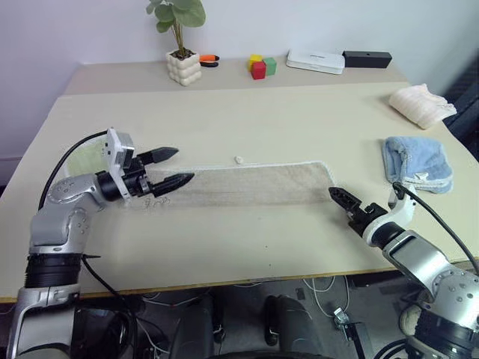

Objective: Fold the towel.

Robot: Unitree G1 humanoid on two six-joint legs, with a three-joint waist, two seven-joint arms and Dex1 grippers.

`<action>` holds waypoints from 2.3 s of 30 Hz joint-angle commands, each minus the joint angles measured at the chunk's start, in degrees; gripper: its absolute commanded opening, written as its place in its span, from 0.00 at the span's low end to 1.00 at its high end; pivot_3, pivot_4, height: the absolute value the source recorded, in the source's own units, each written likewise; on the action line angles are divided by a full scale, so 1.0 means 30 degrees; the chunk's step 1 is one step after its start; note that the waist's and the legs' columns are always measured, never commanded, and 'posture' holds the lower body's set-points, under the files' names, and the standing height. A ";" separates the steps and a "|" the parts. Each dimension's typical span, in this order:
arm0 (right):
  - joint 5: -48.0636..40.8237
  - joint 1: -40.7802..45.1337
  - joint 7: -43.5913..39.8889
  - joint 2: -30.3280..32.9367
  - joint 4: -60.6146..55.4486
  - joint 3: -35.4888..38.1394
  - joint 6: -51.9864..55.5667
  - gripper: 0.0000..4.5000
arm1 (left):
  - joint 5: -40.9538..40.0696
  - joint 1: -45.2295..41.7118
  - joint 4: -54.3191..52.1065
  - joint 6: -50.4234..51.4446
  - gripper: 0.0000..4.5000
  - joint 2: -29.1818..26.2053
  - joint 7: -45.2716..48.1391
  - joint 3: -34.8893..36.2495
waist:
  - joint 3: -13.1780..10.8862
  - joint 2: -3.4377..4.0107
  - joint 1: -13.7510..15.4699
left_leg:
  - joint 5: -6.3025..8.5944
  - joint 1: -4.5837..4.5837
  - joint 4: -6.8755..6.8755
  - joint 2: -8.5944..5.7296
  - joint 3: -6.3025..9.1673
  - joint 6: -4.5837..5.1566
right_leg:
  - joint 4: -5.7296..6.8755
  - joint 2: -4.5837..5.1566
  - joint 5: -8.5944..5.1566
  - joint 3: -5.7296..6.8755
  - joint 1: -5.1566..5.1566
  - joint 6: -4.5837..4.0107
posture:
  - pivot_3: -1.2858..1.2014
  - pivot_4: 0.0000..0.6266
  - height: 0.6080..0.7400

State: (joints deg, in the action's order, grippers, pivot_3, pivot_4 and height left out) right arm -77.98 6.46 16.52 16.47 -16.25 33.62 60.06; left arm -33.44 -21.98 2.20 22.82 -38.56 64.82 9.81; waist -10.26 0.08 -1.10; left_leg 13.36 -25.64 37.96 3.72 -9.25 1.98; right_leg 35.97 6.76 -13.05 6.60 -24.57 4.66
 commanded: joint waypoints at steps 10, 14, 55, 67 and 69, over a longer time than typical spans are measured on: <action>0.0783 0.2105 0.0350 -0.0746 0.3216 -0.2254 -0.1573 0.51 | -0.1324 0.1641 -0.2496 0.1013 1.00 -0.0717 0.0102 0.1150 | 0.0014 -0.0025 -0.0129 | 0.0004 0.0015 -0.0011 0.0015 -0.0004 -0.0008 | -0.0026 -0.0009 -0.0006 -0.0003 0.0005 -0.0014 | 0.52 0.24 1.00; 0.0487 0.2780 0.0960 -0.0833 0.3220 -0.2273 -0.1667 0.03 | -0.1294 0.1933 -0.2767 0.0892 1.00 -0.0583 -0.0219 0.1185 | 0.0020 -0.0038 -0.0280 | 0.0002 0.0012 -0.0029 0.0014 -0.0009 -0.0007 | -0.0025 -0.0008 -0.0004 -0.0004 -0.0001 -0.0010 | 0.52 0.24 1.00; 1.2503 0.7249 -1.1989 0.6919 -0.1752 -1.3249 -0.1986 0.01 | -0.0904 0.2404 -0.2577 -0.1440 1.00 0.0300 -0.0958 0.1592 | -0.0017 0.0007 0.0152 | -0.0015 -0.0283 0.0042 -0.0008 -0.0008 0.0084 | -0.0120 0.0001 0.0051 0.0033 -0.0182 0.0051 | 0.52 0.24 1.00; 1.4210 0.7688 -1.3709 0.5392 -0.2260 -1.4972 -0.1472 0.01 | -0.1220 0.3184 -0.3337 -0.1181 1.00 0.0198 -0.1319 0.1973 | -0.0013 0.0001 0.0132 | -0.0030 -0.0282 0.0042 -0.0007 -0.0010 0.0058 | -0.0089 0.0003 0.0054 0.0034 -0.0197 0.0058 | 0.52 0.24 1.00; 1.4475 0.7717 -1.3797 0.5117 -0.2479 -1.5357 -0.1319 0.01 | -0.1263 0.3082 -0.3286 -0.1147 1.00 0.0242 -0.1240 0.1924 | -0.0013 0.0001 0.0137 | -0.0031 -0.0280 0.0042 -0.0007 -0.0010 0.0056 | -0.0065 0.0003 0.0055 0.0035 -0.0204 0.0061 | 0.52 0.24 1.00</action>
State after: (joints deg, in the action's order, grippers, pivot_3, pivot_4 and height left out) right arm -34.93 28.41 -24.21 32.45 -21.13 -11.98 55.97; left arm -35.78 -12.48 -5.83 19.47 -37.19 60.89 14.32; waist -10.30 0.08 -0.69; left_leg 13.27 -26.48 38.09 3.70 -9.28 2.15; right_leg 35.80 6.76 -12.89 6.70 -25.19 4.84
